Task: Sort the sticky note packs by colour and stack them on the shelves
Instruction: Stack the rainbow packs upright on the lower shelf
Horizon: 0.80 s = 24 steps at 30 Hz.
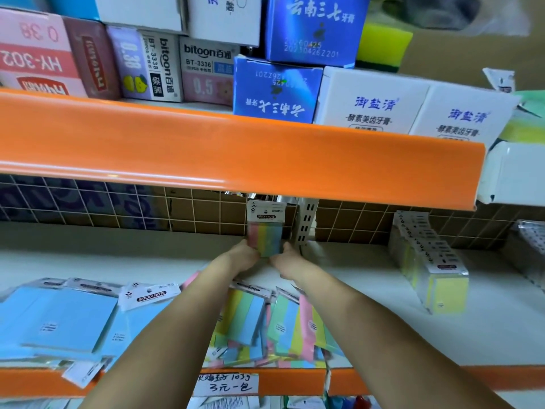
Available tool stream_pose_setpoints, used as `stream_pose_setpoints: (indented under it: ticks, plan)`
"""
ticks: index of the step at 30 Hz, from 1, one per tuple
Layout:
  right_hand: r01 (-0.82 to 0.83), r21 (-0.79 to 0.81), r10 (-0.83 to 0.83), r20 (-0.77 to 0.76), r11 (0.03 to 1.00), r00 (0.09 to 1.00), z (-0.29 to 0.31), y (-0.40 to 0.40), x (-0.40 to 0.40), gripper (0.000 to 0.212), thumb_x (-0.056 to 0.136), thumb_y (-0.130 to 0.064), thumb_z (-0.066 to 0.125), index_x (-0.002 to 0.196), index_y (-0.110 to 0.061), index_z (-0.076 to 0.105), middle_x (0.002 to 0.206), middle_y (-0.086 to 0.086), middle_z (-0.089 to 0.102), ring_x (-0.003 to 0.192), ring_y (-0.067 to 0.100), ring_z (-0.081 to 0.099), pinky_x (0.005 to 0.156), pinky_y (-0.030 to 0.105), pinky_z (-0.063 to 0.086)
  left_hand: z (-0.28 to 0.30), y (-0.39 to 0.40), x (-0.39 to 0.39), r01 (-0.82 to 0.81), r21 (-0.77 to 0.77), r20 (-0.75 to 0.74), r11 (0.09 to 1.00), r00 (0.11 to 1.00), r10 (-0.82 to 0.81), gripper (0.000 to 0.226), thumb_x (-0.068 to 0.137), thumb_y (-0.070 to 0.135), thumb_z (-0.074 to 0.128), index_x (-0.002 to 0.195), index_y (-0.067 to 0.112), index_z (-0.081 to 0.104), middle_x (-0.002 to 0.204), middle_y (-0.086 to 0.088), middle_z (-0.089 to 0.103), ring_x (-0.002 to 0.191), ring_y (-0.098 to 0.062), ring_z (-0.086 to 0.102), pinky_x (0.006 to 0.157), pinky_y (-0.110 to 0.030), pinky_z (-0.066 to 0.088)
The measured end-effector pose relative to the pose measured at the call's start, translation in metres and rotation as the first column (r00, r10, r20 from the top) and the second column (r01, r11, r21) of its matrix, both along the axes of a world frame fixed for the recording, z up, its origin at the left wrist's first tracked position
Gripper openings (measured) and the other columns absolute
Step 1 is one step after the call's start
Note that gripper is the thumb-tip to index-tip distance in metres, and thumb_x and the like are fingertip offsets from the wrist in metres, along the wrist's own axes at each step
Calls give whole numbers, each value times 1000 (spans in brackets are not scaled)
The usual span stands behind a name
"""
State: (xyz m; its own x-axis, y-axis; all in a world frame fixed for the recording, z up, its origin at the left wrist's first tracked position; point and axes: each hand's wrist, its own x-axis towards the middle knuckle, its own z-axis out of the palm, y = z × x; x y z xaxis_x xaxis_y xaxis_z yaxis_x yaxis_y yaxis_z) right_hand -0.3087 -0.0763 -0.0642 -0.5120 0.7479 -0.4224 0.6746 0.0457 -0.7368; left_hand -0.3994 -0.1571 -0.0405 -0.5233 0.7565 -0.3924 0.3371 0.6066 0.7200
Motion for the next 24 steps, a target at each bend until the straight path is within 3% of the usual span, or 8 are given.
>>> stream_pose_setpoints:
  ticks: [3, 6, 9, 14, 17, 19, 21, 24]
  plan:
    - [-15, -2, 15, 7, 1000, 1000, 6, 0, 4, 48, 97, -25, 48, 140, -15, 29, 130, 11, 51, 104, 23, 54, 92, 37, 51, 3, -2, 3, -56, -2, 26, 998, 998, 57, 40, 96, 33, 47, 130, 11, 47, 130, -19, 56, 117, -33, 56, 91, -39, 48]
    - [-43, 33, 43, 4, 999, 999, 13, -1, 8, 43, 96, -23, 49, 135, -15, 36, 121, 9, 55, 88, 17, 52, 73, 30, 49, 7, -1, 2, -89, 43, 30, 995, 996, 88, 35, 92, 26, 54, 124, 13, 49, 117, -9, 60, 110, -28, 57, 89, -32, 44]
    - [-109, 103, 109, 4, 989, 994, 25, -5, 14, 40, 93, -22, 51, 132, -17, 44, 97, 3, 55, 67, 10, 45, 54, 21, 35, 20, -3, -3, -115, 43, -6, 993, 993, 115, 32, 91, 17, 54, 122, 8, 54, 102, -6, 56, 93, -21, 52, 78, -27, 43]
    - [-256, 151, 241, 110, 955, 964, 41, -17, 23, 45, 91, -17, 50, 135, -6, 48, 100, 7, 55, 65, 14, 43, 53, 25, 31, 45, -26, -20, -173, 48, -127, 984, 976, 177, 19, 94, 14, 46, 103, 5, 60, 81, -6, 53, 72, -17, 48, 58, -25, 34]
    - [-348, 163, 315, 197, 923, 928, 51, -27, 33, 26, 88, -13, 48, 102, 2, 63, 76, 7, 44, 57, 16, 34, 52, 27, 23, 52, -46, -20, -115, -60, -156, 992, 982, 105, 14, 94, 16, 46, 87, 8, 56, 78, -6, 55, 62, -16, 45, 53, -24, 34]
    - [-413, 181, 358, 273, 892, 893, 56, -32, 38, 24, 88, -17, 51, 66, -9, 49, 62, 4, 37, 51, 15, 29, 50, 27, 21, 54, -56, -14, -59, -144, -162, 988, 986, 35, 15, 96, 18, 48, 84, 10, 53, 76, -4, 53, 66, -18, 49, 54, -24, 39]
    - [-488, 224, 399, 348, 844, 849, 58, -38, 42, 38, 87, -28, 58, 57, -14, 41, 56, 2, 35, 51, 17, 32, 50, 27, 23, 55, -65, -3, -23, -241, -243, 970, 969, -37, 16, 96, 23, 50, 91, 8, 54, 70, -2, 47, 63, -17, 48, 50, -23, 38]
    - [-527, 255, 414, 387, 811, 824, 58, -49, 47, 46, 79, -47, 69, 54, -16, 46, 53, 1, 42, 50, 17, 40, 50, 26, 29, 58, -75, 13, -23, -329, -306, 944, 948, -84, 30, 88, 37, 61, 90, 8, 59, 71, -4, 53, 62, -16, 51, 54, -23, 41]
